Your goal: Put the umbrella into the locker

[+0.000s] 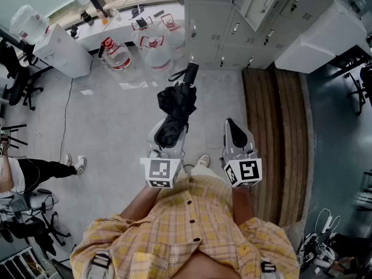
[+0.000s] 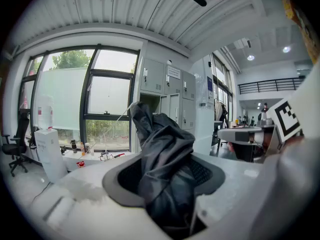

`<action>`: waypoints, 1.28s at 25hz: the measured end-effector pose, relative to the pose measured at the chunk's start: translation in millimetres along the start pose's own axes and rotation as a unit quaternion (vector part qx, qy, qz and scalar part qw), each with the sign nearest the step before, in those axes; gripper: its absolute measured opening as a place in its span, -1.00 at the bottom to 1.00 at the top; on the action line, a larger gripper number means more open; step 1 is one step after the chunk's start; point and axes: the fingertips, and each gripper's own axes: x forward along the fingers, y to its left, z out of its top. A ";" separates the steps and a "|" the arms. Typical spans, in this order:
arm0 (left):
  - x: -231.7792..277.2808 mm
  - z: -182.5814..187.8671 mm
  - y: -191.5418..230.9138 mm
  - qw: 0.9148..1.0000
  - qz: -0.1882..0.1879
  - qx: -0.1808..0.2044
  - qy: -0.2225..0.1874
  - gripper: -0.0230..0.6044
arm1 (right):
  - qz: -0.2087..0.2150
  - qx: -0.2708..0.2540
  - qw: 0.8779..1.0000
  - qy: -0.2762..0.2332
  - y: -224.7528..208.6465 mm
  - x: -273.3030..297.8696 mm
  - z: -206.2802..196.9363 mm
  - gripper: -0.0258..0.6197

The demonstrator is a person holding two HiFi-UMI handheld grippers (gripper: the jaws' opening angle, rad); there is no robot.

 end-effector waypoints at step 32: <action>205.1 31.4 51.1 1.000 -0.007 0.012 0.003 -0.19 | 0.001 -0.014 1.000 0.004 -113.9 178.9 1.6 -0.92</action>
